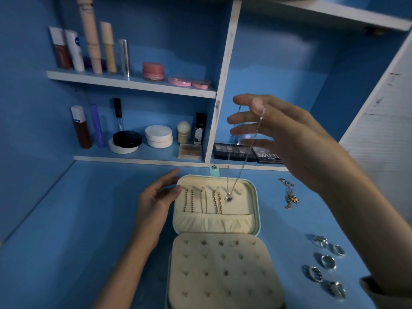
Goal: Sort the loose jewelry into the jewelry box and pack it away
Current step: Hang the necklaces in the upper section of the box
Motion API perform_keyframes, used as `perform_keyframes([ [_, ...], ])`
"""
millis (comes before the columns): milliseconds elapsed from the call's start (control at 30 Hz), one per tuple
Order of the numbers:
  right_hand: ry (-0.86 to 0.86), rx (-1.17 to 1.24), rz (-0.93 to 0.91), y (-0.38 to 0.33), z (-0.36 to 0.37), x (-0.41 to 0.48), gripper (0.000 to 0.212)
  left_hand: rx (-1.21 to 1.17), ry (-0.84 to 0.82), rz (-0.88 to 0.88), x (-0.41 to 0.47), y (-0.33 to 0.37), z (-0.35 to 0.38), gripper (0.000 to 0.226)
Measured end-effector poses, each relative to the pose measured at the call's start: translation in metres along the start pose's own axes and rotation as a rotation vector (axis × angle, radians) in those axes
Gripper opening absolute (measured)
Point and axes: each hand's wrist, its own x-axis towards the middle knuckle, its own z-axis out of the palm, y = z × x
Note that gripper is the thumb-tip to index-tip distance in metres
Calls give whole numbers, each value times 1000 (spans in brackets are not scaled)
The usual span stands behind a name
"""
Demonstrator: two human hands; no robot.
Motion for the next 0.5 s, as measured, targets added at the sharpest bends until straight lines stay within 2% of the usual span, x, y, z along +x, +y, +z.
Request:
perform_keyframes([
  [133, 114, 237, -2, 11, -2, -13, 26, 1, 1, 2, 0, -1, 0, 38],
  [267, 127, 393, 88, 25, 2, -26, 20, 6, -2, 7, 0, 0, 0, 38],
  [400, 104, 280, 183, 36, 3, -24, 27, 9, -3, 11, -1, 1, 0, 37],
  [500, 101, 117, 219, 44, 6, -18, 24, 24, -1, 14, -1, 1, 0, 38],
])
